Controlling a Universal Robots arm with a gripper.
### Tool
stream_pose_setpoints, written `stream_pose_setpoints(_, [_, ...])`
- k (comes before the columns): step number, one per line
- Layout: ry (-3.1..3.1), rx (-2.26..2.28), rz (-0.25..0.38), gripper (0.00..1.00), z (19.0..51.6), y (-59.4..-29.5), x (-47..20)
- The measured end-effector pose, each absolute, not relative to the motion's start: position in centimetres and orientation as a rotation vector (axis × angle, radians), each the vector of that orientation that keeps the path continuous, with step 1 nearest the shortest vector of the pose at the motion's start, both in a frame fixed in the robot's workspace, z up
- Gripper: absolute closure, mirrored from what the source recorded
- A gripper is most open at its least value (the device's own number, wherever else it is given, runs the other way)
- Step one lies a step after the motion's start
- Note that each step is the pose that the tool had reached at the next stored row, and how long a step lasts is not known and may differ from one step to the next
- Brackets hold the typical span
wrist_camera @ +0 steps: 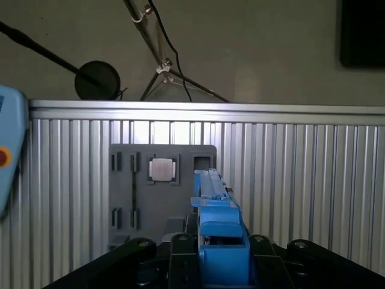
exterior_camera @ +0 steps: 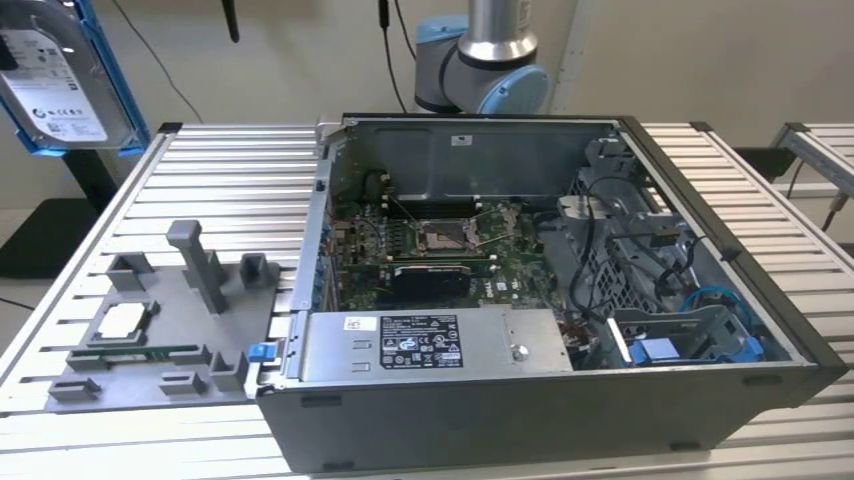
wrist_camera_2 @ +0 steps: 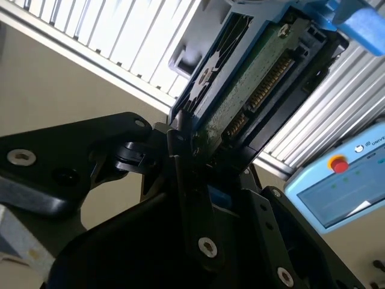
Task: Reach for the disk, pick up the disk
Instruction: 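Pick up the disk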
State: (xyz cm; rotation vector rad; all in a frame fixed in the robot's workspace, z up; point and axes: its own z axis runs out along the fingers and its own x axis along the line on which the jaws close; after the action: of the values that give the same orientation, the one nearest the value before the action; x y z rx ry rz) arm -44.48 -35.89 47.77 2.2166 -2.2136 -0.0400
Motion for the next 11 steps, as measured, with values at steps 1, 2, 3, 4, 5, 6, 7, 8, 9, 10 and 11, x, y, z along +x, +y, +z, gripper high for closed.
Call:
stream_pose_setpoints(1, [-2.214, 2.217, -0.04, 1.0, 47.87, -35.89, -44.48])
stream_pose_setpoints(2, [-2.213, 2.217, -0.04, 1.0, 47.98, -35.89, -44.48])
stream_pose_setpoints(3, [-2.214, 2.217, -0.04, 1.0, 48.08, -35.89, -44.49])
stream_pose_setpoints(4, [-2.214, 2.216, -0.04, 1.0, 48.17, -35.88, -44.49])
stream_pose_setpoints(5, [-2.214, 2.216, -0.04, 1.0, 48.26, -35.88, -44.49])
stream_pose_setpoints(6, [-2.214, 2.216, -0.04, 1.0, 48.35, -35.88, -44.5])
stream_pose_setpoints(7, [-2.214, 2.216, -0.04, 1.0, 48.44, -35.89, -44.5])
stream_pose_setpoints(8, [-2.213, 2.216, -0.04, 1.0, 48.51, -35.89, -44.5])
stream_pose_setpoints(9, [-2.214, 2.216, -0.04, 1.0, 48.59, -35.89, -44.5])
stream_pose_setpoints(10, [-2.214, 2.217, -0.04, 1.0, 48.66, -35.89, -44.5])
stream_pose_setpoints(11, [-2.214, 2.217, -0.04, 1.0, 48.73, -35.89, -44.51])
